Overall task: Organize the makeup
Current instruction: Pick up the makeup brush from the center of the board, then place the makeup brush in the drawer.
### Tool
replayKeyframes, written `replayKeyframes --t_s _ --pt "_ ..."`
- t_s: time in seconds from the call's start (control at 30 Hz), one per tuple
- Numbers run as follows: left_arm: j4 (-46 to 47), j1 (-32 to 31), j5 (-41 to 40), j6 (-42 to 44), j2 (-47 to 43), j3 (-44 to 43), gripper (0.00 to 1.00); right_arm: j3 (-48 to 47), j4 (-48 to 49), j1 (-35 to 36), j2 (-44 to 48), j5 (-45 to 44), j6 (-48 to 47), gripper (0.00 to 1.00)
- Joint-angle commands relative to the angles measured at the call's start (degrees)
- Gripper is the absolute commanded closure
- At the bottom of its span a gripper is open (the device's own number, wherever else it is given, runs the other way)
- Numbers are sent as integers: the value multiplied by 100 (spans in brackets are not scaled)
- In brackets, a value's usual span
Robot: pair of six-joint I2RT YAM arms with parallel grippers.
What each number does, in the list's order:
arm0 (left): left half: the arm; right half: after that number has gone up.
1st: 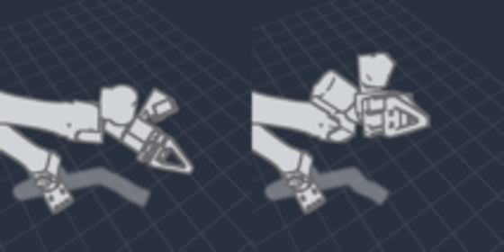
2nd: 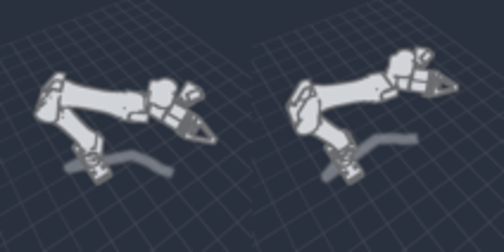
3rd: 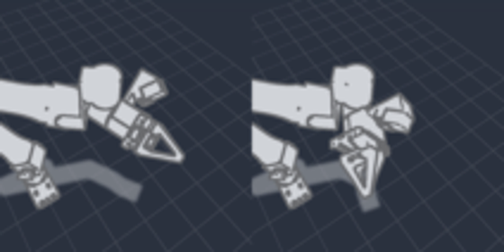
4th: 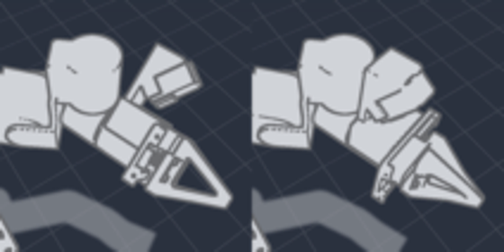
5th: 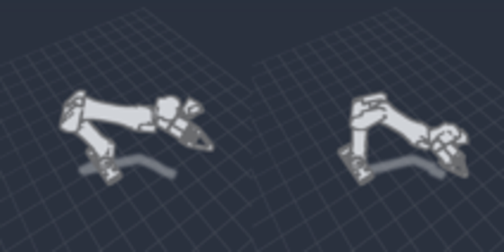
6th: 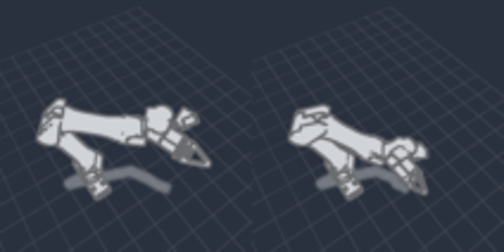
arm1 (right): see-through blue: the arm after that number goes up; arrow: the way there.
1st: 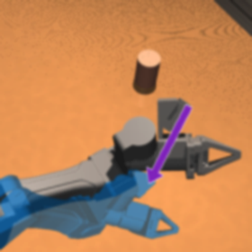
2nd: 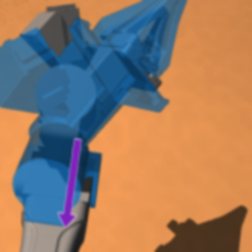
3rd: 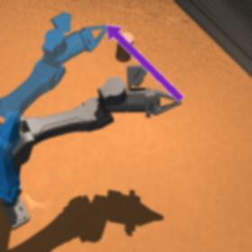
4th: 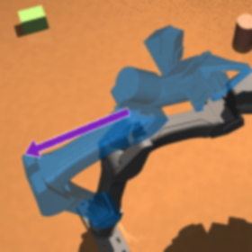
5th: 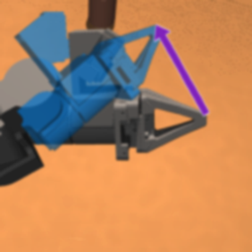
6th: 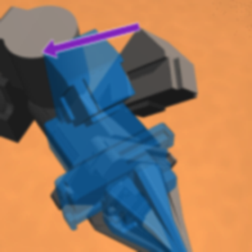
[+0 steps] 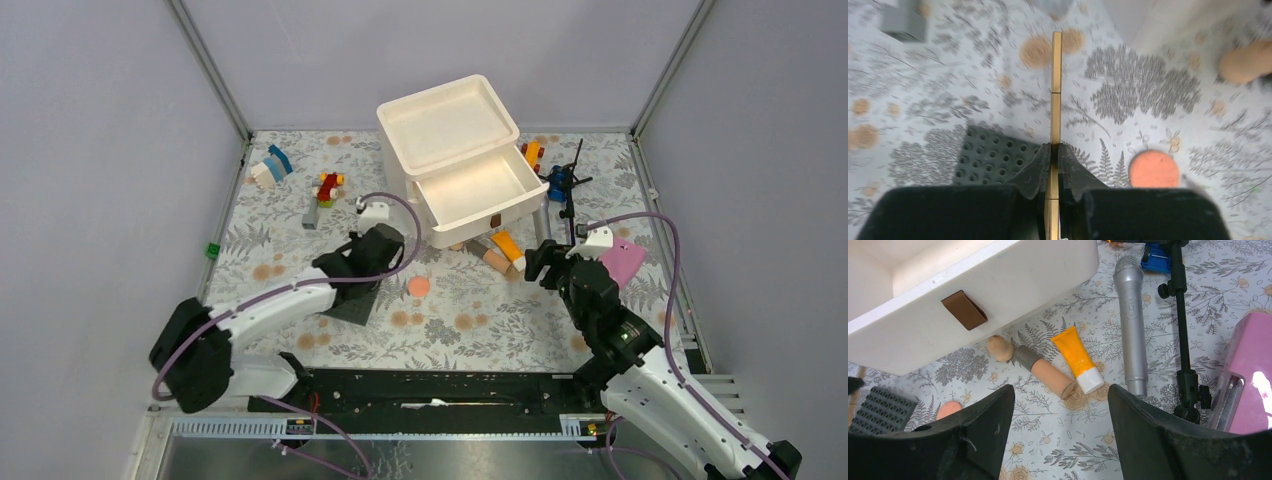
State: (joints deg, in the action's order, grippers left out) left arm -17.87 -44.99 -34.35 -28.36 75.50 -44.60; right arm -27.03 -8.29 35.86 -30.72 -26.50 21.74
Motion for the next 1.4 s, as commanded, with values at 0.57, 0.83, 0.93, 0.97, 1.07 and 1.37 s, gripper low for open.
replayKeyframes --t_s 0.57,0.83,0.93,0.97,1.07,1.37 --pt "882 -176 2713 3607 244 -3145 100 -33 -198 35 524 -349 -126 23" --pt "533 -177 3775 4237 2027 -4617 100 -66 -429 35 853 -452 -132 22" --pt "385 -176 3907 4452 2373 -4884 98 -91 -534 35 932 -477 -117 22" --pt "347 -174 3948 4491 2459 -4931 94 -90 -553 35 959 -485 -119 22" --pt "270 -177 3920 4543 2622 -4979 74 -76 -592 35 1029 -522 -124 22" --pt "294 -174 4056 3961 2365 -5225 27 -7 -490 30 705 -445 76 20"
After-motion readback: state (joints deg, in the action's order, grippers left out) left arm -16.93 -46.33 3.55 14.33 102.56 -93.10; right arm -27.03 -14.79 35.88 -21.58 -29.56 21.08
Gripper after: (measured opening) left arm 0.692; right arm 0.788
